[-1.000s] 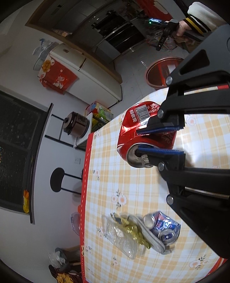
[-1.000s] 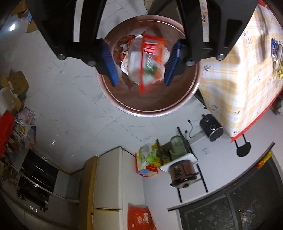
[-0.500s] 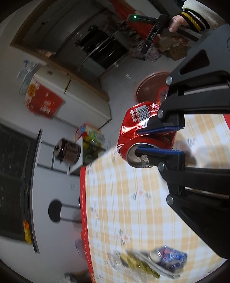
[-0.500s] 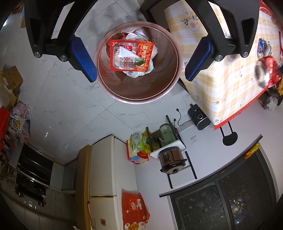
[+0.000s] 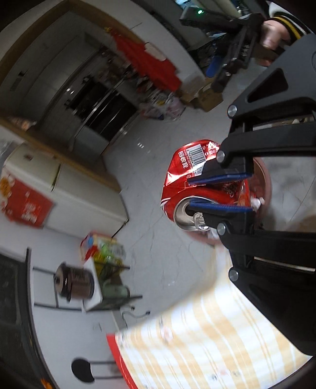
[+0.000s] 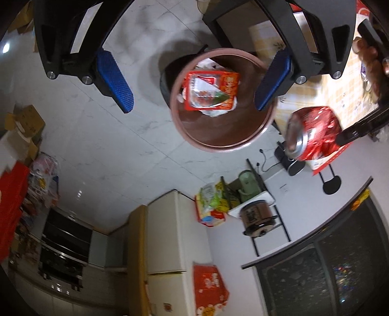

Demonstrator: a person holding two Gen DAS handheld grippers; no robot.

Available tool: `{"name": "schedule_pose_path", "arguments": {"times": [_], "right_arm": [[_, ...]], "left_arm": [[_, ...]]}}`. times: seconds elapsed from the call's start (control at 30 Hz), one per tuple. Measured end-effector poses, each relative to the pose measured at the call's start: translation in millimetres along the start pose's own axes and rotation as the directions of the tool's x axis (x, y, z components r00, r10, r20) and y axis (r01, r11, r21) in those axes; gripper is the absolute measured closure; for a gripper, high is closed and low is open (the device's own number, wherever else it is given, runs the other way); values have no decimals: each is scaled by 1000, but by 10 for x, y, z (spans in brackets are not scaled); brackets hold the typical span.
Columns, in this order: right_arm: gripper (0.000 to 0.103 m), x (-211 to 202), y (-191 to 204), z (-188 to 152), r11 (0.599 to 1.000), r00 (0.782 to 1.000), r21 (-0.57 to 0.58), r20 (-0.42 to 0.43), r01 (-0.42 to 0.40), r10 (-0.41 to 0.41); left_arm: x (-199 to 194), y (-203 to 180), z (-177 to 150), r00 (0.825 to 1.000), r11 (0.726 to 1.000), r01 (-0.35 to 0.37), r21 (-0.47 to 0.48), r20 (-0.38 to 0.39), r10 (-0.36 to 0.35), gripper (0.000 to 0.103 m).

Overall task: Collect trash
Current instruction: 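Move the left tool over the bin and open it to drop the red can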

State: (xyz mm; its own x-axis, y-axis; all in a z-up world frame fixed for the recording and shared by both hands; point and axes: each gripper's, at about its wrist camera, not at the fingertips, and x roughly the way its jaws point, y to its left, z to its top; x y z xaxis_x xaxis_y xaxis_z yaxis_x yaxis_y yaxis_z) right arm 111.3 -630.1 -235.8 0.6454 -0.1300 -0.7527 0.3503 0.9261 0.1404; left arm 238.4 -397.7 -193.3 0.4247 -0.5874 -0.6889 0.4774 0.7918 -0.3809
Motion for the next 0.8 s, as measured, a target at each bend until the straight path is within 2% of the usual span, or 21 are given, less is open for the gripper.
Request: {"name": "schedule_pose_path", "arguments": {"times": [0.13,0.2,0.23,0.27,0.33,0.43,0.63,0.73,0.8], "right_arm": [[5,-8,-105,-54,1000,1000,17,-9,20,-19],[5,0,-120,-64,1000,1000,17,-12,23,-23],[5,0,-122,-74,1000,1000,17,-14,26,-26],[5,0,-134,-83,999,1000,19,-16,27,-27],[5,1,-132,-96,999,1000,24,-19,24,-24],[5,6,-92,-105,999,1000,28,-18,18,-18],[5,50,62,-88,1000,1000,26,-23,-16,17],[5,92,299,-76,999,999,5,-28,-44,44],[5,95,462,-65,998,998,-10,-28,-63,63]], "left_arm": [[378,-206,117,999,999,49,16,-25,-48,85],[554,-278,184,995,996,88,5,-40,-88,58],[621,-279,219,994,994,106,-18,-38,-107,29],[647,-278,243,992,992,124,-37,-28,-125,24],[657,-256,269,989,988,144,-49,-25,-145,23],[569,-197,265,991,991,132,-29,-20,-132,8],[220,322,116,1000,997,12,-74,-8,-12,6],[-61,701,28,996,990,-88,-106,9,89,6],[-289,926,-58,991,984,-128,-126,22,132,6]]}}
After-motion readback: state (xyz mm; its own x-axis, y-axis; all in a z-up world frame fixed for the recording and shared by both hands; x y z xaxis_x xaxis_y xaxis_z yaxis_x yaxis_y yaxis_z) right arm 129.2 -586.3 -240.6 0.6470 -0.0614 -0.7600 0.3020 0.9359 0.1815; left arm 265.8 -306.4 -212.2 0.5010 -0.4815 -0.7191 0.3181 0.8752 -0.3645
